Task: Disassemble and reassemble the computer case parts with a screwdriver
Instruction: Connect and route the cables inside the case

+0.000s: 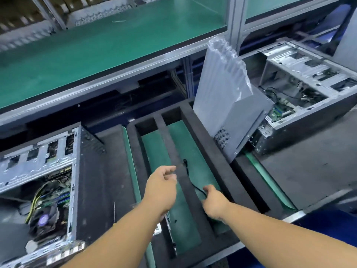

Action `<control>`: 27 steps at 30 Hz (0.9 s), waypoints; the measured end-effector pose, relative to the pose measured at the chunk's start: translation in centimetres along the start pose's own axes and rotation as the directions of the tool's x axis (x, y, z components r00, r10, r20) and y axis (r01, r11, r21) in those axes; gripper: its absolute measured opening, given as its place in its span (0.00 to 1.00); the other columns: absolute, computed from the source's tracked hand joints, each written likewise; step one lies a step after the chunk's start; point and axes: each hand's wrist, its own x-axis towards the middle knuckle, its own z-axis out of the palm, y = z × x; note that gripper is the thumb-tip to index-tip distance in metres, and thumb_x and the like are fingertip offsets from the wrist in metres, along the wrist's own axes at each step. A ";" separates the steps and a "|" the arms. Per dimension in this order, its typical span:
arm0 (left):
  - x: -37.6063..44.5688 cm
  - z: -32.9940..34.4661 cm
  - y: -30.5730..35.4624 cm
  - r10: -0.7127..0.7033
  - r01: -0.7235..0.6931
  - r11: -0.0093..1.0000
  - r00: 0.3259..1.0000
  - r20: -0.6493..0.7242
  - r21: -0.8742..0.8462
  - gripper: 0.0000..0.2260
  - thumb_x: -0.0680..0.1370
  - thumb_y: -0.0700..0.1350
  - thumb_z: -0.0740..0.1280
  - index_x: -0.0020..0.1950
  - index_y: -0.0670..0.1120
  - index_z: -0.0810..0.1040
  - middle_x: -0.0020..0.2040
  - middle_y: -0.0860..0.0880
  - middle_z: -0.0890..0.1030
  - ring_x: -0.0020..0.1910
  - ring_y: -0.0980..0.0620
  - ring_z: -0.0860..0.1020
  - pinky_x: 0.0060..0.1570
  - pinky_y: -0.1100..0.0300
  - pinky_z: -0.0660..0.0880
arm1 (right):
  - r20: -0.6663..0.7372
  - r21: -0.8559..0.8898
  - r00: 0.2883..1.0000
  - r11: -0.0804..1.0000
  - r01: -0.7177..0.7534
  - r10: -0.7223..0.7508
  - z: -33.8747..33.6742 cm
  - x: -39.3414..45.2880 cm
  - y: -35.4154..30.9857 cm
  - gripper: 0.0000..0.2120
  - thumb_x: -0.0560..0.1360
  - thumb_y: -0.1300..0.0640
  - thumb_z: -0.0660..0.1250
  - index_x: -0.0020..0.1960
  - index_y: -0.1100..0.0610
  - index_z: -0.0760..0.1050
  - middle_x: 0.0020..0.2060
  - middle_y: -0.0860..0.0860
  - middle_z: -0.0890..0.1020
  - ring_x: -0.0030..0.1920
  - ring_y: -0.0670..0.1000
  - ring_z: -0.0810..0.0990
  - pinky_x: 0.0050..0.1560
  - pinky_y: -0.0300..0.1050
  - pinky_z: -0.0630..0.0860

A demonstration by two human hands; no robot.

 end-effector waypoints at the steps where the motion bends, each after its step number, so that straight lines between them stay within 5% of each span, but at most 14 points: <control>1: -0.2 -0.2 -0.1 -0.013 0.013 1.000 1.000 -0.014 -0.003 0.12 0.82 0.40 0.63 0.55 0.58 0.79 0.49 0.49 0.83 0.41 0.52 0.77 0.43 0.57 0.77 | -0.024 -0.095 1.000 0.995 -0.002 0.000 0.2 0.6 0.2 0.27 0.82 0.60 0.65 0.79 0.57 0.59 0.65 0.60 0.73 0.61 0.57 0.77 0.61 0.41 0.75; 5: -0.9 -0.9 -0.6 -0.035 0.035 0.999 0.997 -0.062 -0.010 0.12 0.82 0.41 0.64 0.56 0.58 0.79 0.50 0.49 0.83 0.40 0.54 0.78 0.41 0.60 0.79 | -0.073 -0.367 0.993 0.928 0.057 -0.089 0.1 1.7 0.3 0.20 0.80 0.61 0.63 0.71 0.56 0.64 0.56 0.58 0.76 0.57 0.58 0.79 0.54 0.48 0.75; 9: -1.6 -1.1 -1.1 -0.056 0.051 0.997 0.994 -0.090 -0.053 0.12 0.81 0.40 0.64 0.56 0.57 0.80 0.44 0.52 0.83 0.40 0.51 0.77 0.44 0.54 0.79 | -0.123 -0.350 0.986 0.934 0.067 -0.116 -0.1 2.3 0.4 0.11 0.83 0.62 0.58 0.64 0.61 0.69 0.55 0.60 0.79 0.55 0.62 0.80 0.53 0.50 0.75; 11: -1.8 -1.4 -1.0 -0.056 0.050 0.997 0.992 -0.112 -0.056 0.12 0.80 0.39 0.65 0.57 0.56 0.81 0.43 0.53 0.84 0.40 0.51 0.80 0.48 0.49 0.82 | -0.163 -0.223 0.983 0.974 0.048 -0.085 0.1 2.1 0.5 0.05 0.81 0.63 0.61 0.57 0.60 0.71 0.50 0.57 0.79 0.50 0.57 0.80 0.52 0.46 0.76; 13: -1.8 -1.7 -0.8 -0.049 0.042 0.998 0.988 -0.145 -0.050 0.12 0.80 0.39 0.65 0.57 0.55 0.81 0.46 0.51 0.85 0.43 0.51 0.83 0.50 0.48 0.82 | -0.206 0.013 0.978 0.999 0.040 -0.037 0.2 1.6 0.3 0.04 0.79 0.65 0.62 0.47 0.58 0.70 0.41 0.52 0.77 0.38 0.49 0.75 0.40 0.41 0.73; 17: -1.4 -2.0 -0.5 -0.068 0.061 0.997 0.986 -0.155 -0.053 0.10 0.81 0.41 0.66 0.57 0.54 0.81 0.49 0.48 0.85 0.45 0.52 0.83 0.47 0.56 0.83 | -0.248 0.478 0.967 0.875 0.069 0.059 -0.9 -0.4 -1.8 0.09 0.77 0.64 0.58 0.48 0.54 0.75 0.32 0.47 0.74 0.25 0.44 0.65 0.24 0.35 0.62; 21: -1.2 -1.3 0.6 -0.055 0.049 0.995 0.996 -0.071 -0.085 0.06 0.83 0.48 0.66 0.57 0.53 0.81 0.53 0.48 0.85 0.52 0.49 0.84 0.50 0.56 0.82 | -0.317 0.462 0.934 0.834 0.302 -0.163 -2.1 -3.7 -5.9 0.04 0.80 0.54 0.65 0.45 0.50 0.76 0.31 0.45 0.77 0.26 0.43 0.69 0.28 0.36 0.69; 24: -1.2 -1.0 2.5 -0.031 0.036 0.989 0.999 0.042 -0.143 0.13 0.84 0.56 0.61 0.58 0.51 0.82 0.52 0.49 0.87 0.52 0.51 0.85 0.54 0.51 0.80 | -0.268 0.385 0.876 0.789 0.480 -0.402 -2.3 -6.2 -8.9 0.08 0.81 0.51 0.66 0.43 0.48 0.75 0.28 0.43 0.76 0.28 0.42 0.69 0.30 0.35 0.67; 27: -1.0 -1.3 4.5 0.033 -0.018 0.961 0.998 0.049 -0.275 0.13 0.84 0.48 0.60 0.57 0.46 0.84 0.51 0.44 0.87 0.49 0.46 0.86 0.48 0.52 0.80 | -0.151 0.301 0.841 0.786 0.540 -0.520 -2.0 -7.7 -10.4 0.09 0.82 0.52 0.64 0.43 0.48 0.77 0.30 0.41 0.77 0.30 0.41 0.71 0.33 0.36 0.68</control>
